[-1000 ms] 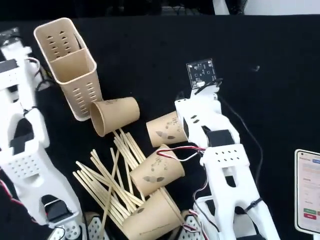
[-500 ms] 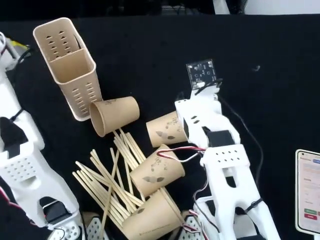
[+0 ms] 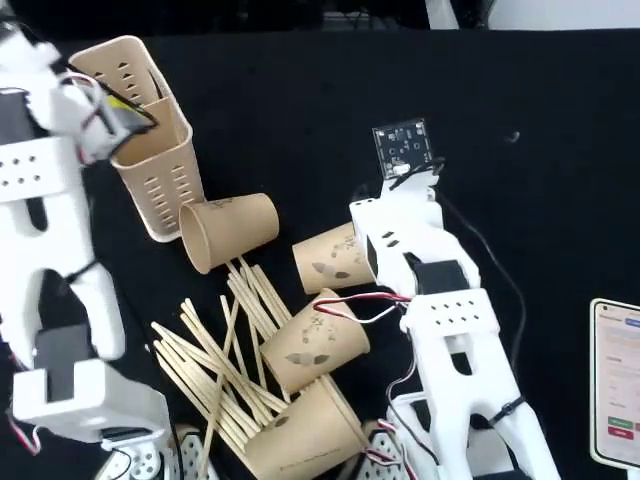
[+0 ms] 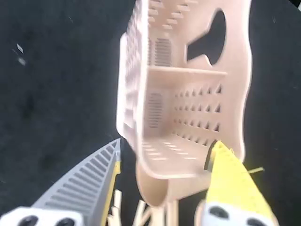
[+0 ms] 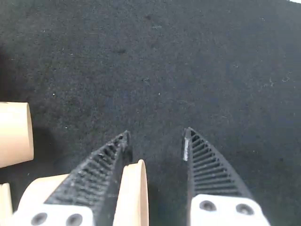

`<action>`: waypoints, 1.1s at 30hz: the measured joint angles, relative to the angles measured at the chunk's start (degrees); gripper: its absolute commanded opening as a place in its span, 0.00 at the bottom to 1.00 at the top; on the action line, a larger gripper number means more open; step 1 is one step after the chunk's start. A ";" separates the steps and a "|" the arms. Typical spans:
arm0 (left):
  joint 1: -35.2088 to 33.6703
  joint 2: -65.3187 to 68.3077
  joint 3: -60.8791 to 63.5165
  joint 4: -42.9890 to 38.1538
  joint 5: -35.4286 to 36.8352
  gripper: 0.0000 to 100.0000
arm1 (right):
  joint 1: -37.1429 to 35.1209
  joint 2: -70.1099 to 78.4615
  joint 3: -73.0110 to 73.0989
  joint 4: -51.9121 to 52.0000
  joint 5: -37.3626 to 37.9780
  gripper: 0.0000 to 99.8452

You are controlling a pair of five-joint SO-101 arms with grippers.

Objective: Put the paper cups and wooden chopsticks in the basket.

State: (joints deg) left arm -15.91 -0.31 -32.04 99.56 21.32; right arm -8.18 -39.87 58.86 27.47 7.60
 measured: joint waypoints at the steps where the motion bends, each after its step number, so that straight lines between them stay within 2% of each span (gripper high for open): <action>1: 0.79 -0.53 2.29 -1.14 1.93 0.30 | 0.00 0.00 0.00 0.00 0.00 0.19; 5: 1.41 -0.53 11.52 -5.98 7.74 0.30 | 0.00 0.00 0.00 0.00 0.00 0.19; 9: 1.58 -0.70 16.00 -8.09 9.14 0.29 | 0.00 0.00 0.00 0.00 0.00 0.19; 11: 1.58 -0.70 16.26 -8.44 9.14 0.23 | 0.00 0.00 0.00 0.00 0.00 0.19; 14: 1.67 -0.70 16.35 -8.44 9.14 0.03 | 0.00 0.00 0.00 0.00 0.00 0.19; 15: 1.67 -0.70 16.35 -8.44 8.62 0.03 | 0.00 0.00 0.00 0.00 0.00 0.19; 16: 1.76 -0.70 16.35 -8.70 6.95 0.06 | 0.00 0.00 0.00 0.00 0.00 0.19; 18: 2.64 -0.70 16.35 -9.41 1.93 0.03 | 0.00 0.00 0.00 0.00 0.00 0.19; 24: 7.47 -0.79 16.18 -13.19 -22.86 0.03 | 0.00 0.00 0.00 0.00 0.00 0.19; 27: 9.05 -0.79 16.09 -15.03 -32.00 0.04 | 0.00 0.00 0.00 0.00 0.00 0.19; 30: 9.05 -0.70 16.09 -17.23 -35.25 0.17 | 0.00 0.00 0.00 0.00 0.00 0.19; 33: 8.62 -0.70 15.21 -17.32 -34.73 0.30 | 0.00 0.00 0.00 0.00 0.00 0.19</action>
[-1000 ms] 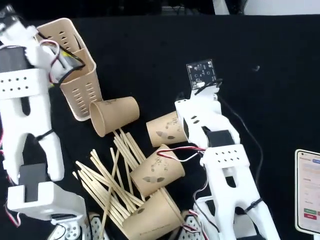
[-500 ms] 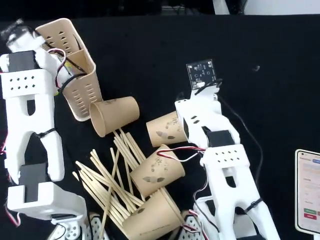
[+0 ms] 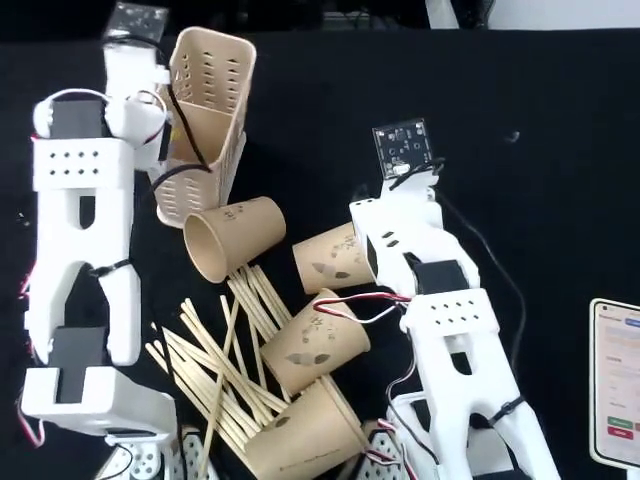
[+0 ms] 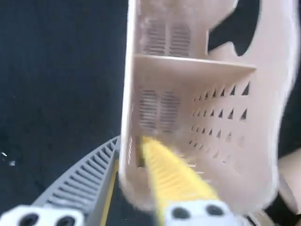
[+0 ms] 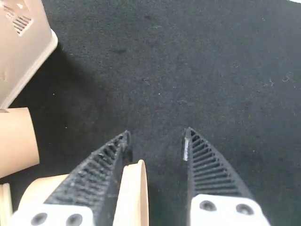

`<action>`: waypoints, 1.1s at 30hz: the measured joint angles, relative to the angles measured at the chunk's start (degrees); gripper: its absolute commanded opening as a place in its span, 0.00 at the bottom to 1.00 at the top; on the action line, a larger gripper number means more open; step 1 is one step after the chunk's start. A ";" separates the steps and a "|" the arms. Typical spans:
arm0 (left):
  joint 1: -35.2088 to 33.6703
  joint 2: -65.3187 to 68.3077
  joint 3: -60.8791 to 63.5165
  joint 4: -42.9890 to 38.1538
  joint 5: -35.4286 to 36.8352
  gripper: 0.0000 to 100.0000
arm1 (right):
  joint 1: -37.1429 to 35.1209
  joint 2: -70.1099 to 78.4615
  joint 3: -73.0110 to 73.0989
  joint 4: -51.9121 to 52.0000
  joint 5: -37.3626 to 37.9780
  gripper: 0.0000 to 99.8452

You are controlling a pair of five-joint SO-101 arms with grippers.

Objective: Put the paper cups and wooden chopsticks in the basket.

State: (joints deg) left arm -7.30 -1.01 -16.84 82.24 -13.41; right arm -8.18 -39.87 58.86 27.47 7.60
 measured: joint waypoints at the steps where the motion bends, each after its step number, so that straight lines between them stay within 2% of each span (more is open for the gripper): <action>1: -0.26 -0.09 -0.44 0.44 1.32 0.30 | 0.00 0.00 0.00 0.00 0.00 0.19; 7: -6.15 -0.18 -1.67 1.23 13.45 0.29 | 0.00 0.00 0.00 0.00 0.00 0.19; 11: -9.14 -0.18 -4.75 7.30 19.60 0.29 | 0.00 0.00 0.00 0.00 0.00 0.19; 15: -9.05 -0.18 -6.77 14.07 23.74 0.29 | 0.00 0.00 0.00 0.00 0.00 0.19; 19: -7.12 -0.18 -6.86 15.47 28.31 0.29 | 0.00 0.00 0.00 0.00 0.00 0.19; 25: -0.62 -0.44 0.97 9.41 32.70 0.26 | 0.00 0.00 0.00 0.00 0.00 0.19; 30: 0.44 -0.79 4.57 4.04 32.97 0.03 | 0.00 0.00 0.35 0.00 0.00 0.19; 33: -0.53 -0.62 5.01 0.26 32.53 0.04 | 0.00 0.00 0.70 0.00 0.00 0.19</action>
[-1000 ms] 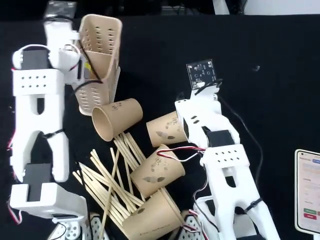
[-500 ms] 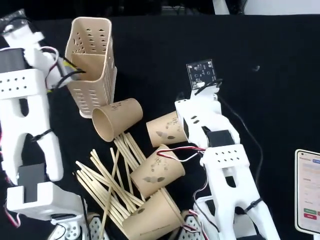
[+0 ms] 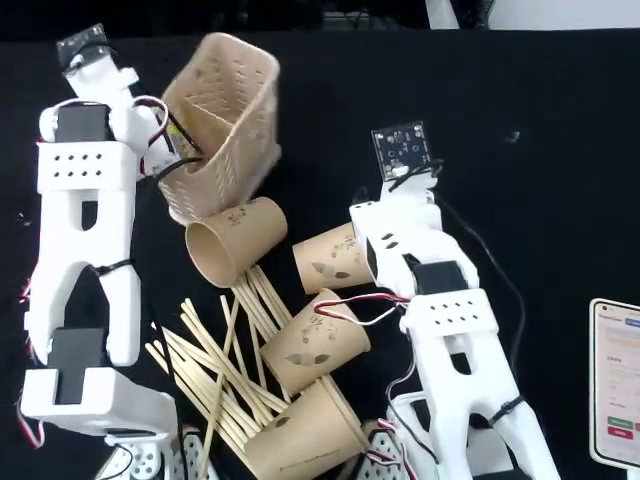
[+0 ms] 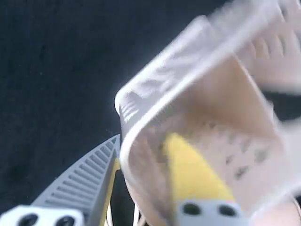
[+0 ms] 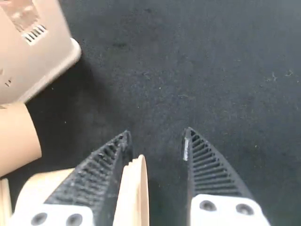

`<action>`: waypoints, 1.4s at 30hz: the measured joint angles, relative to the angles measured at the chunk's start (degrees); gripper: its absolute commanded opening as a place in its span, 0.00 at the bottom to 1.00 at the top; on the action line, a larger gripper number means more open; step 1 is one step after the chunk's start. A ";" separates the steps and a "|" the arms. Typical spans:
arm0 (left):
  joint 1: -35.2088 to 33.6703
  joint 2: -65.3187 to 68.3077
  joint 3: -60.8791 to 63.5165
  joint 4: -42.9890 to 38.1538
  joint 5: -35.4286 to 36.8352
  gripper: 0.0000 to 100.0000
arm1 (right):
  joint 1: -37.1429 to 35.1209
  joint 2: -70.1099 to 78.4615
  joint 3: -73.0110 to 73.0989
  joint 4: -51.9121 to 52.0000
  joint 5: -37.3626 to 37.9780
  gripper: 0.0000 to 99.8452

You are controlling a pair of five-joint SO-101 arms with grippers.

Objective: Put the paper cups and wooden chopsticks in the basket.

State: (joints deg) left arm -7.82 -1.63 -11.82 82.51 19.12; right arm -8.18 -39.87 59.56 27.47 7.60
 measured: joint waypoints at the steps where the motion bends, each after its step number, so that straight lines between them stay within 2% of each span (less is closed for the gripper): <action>1: -0.35 0.09 0.09 -1.41 -1.93 0.03 | 0.00 0.00 0.00 0.00 0.00 0.19; 8: -0.88 0.09 0.09 -3.69 -20.04 0.03 | 0.00 0.00 -0.09 0.79 0.00 0.19; 13: -0.88 0.09 0.09 -4.13 -27.96 0.04 | 1.93 -3.08 -7.21 13.10 0.00 0.19; 15: -0.88 0.09 0.09 -4.40 -29.54 0.07 | 2.20 -5.19 -9.76 17.23 0.00 0.19; 19: -0.88 2.64 -3.08 -4.57 -30.42 0.22 | 2.20 -8.18 -11.43 19.96 0.00 0.19; 21: -1.32 4.22 -5.01 -4.66 -30.42 0.26 | 2.55 -8.44 -11.52 20.13 0.00 0.19; 26: -3.78 5.01 -10.20 -4.31 -23.91 0.26 | 3.25 -6.15 -12.48 22.42 -3.60 0.19; 29: -5.27 4.66 -14.77 -0.79 -20.66 0.26 | 1.32 -1.85 -16.26 25.85 -5.01 0.19; 35: -7.91 -0.18 -21.01 7.38 -19.78 0.26 | -4.66 9.67 -20.04 29.01 -5.27 0.19; 38: -10.64 -2.37 -21.54 10.02 -19.78 0.26 | -5.19 13.36 -20.66 29.27 -5.27 0.20; 42: -14.77 -4.84 -21.54 14.68 -19.78 0.26 | -4.48 15.91 -23.12 30.68 -5.27 0.25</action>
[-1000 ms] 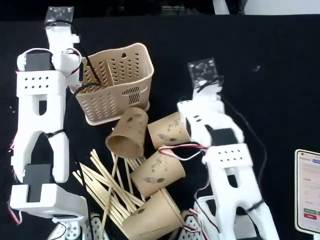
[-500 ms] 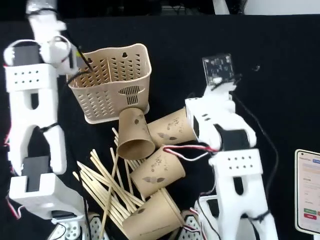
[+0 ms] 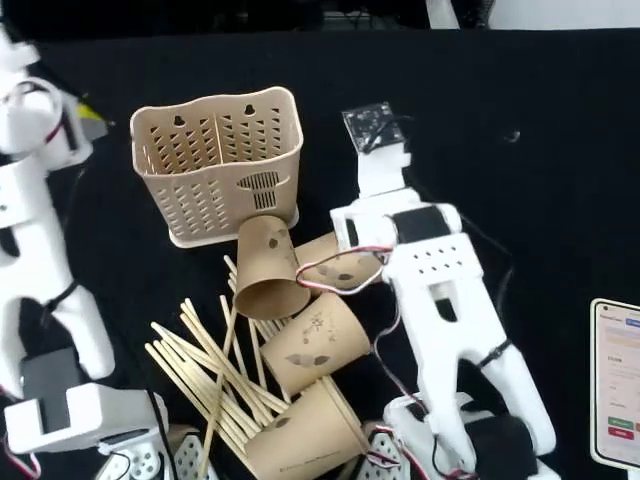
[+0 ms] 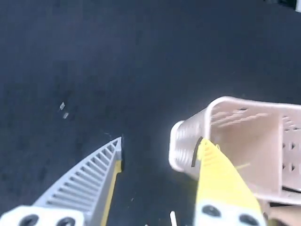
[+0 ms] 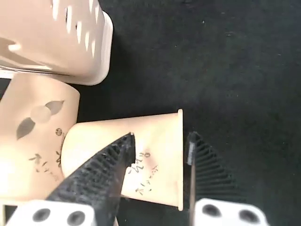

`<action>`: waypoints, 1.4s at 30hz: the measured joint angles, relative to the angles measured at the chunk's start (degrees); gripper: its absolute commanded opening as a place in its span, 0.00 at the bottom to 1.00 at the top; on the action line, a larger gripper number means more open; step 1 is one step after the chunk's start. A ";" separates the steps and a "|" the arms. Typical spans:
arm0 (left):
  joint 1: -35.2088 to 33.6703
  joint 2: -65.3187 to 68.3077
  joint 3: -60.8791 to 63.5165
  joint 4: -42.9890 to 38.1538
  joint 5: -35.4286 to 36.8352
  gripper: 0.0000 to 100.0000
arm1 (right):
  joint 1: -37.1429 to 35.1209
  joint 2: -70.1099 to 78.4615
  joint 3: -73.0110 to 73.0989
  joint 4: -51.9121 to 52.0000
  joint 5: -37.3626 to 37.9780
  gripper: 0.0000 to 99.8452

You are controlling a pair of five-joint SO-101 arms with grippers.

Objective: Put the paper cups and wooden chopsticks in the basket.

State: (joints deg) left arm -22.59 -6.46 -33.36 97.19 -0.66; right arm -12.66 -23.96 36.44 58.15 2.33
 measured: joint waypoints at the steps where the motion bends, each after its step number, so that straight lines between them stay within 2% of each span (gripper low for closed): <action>1: -0.88 -0.35 0.00 1.23 0.00 0.26 | 0.70 0.79 -0.88 0.44 0.00 0.25; 6: -5.27 -1.14 1.41 3.25 0.00 0.26 | 1.41 5.45 -3.96 2.37 0.00 0.22; 12: -7.91 -1.23 10.46 3.25 0.00 0.26 | 0.70 13.27 -8.35 5.01 -0.09 0.22; 14: -8.18 -1.23 12.84 3.25 0.00 0.26 | -1.14 15.38 -11.16 8.70 -0.09 0.18; 18: -8.18 -1.23 14.59 3.25 0.00 0.26 | -3.34 19.08 -17.93 17.23 1.76 0.02; 25: -8.79 -1.23 15.21 3.25 0.00 0.26 | -2.37 19.69 -23.30 25.14 5.89 0.01; 29: -10.29 -1.23 15.21 3.25 0.09 0.26 | -0.35 15.03 -23.30 29.01 8.88 0.01; 37: -10.29 -1.23 17.23 3.25 0.53 0.26 | 1.58 -0.97 -23.47 34.02 19.43 0.01; 42: -10.29 -1.23 22.59 3.16 0.53 0.26 | 1.76 -7.82 -31.74 34.29 21.19 0.01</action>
State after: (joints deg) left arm -32.88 -7.69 -10.77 100.35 -0.13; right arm -10.90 -31.78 4.70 92.44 23.52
